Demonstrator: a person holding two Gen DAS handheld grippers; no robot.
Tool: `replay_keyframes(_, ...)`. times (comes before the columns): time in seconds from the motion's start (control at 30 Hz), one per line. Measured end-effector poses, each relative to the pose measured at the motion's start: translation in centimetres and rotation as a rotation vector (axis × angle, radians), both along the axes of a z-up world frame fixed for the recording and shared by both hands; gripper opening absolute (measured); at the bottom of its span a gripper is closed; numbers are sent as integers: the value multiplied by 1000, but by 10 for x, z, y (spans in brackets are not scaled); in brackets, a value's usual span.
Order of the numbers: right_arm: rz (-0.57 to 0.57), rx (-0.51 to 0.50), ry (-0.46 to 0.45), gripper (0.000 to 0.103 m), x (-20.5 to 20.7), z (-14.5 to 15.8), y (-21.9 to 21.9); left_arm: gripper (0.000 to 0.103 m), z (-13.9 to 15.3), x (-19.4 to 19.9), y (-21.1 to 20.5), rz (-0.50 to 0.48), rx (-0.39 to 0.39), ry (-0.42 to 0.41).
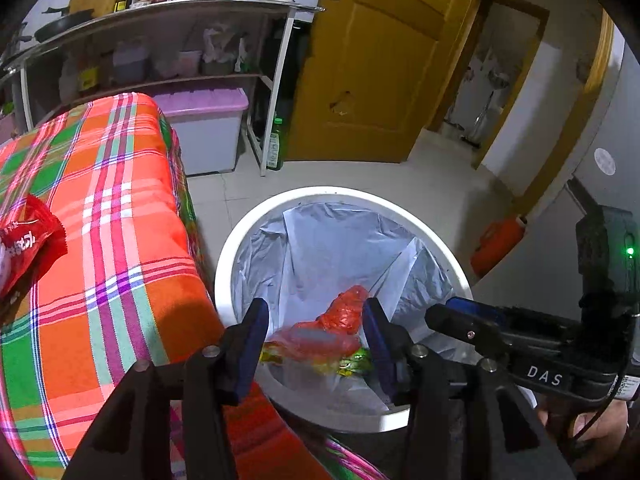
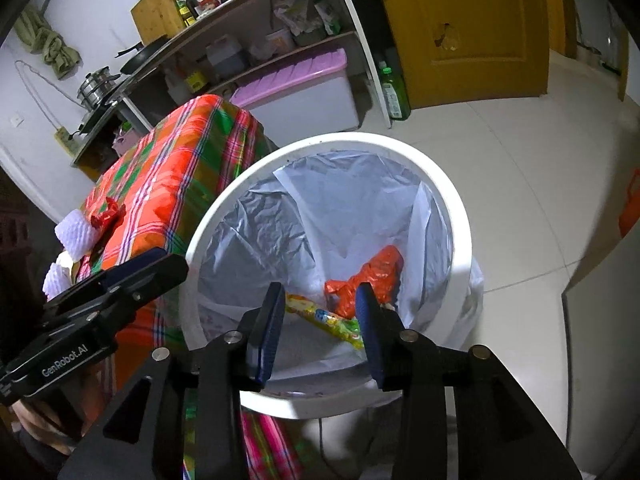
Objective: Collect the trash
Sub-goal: 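Open both tools to drop the container and green wrapper into the bin, then move both open tools back toward the foam mesh sleeves on the table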
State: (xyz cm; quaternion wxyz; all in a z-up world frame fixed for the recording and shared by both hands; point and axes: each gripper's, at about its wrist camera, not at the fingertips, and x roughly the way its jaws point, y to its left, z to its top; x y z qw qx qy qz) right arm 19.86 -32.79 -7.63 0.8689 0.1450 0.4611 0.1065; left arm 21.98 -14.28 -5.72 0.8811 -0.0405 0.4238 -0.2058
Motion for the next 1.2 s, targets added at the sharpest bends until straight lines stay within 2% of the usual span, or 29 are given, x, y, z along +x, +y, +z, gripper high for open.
replay_keyframes(0.27, 8, 0, -40, 38, -9, 16, 3, 49, 10, -8, 7, 13, -29, -25)
replay_keyframes(0.5, 30, 0, -102, 38, -24, 38, 10, 49, 32, -30, 20, 34, -58, -88)
replay_keyframes(0.83, 92, -19, -222, 38, -52, 78, 34, 49, 70, -70, 45, 72, -64, -206)
replay_keyframes(1.2, 159, -26, -281, 38, -69, 97, 68, 49, 84, -99, 78, 140, -70, -247)
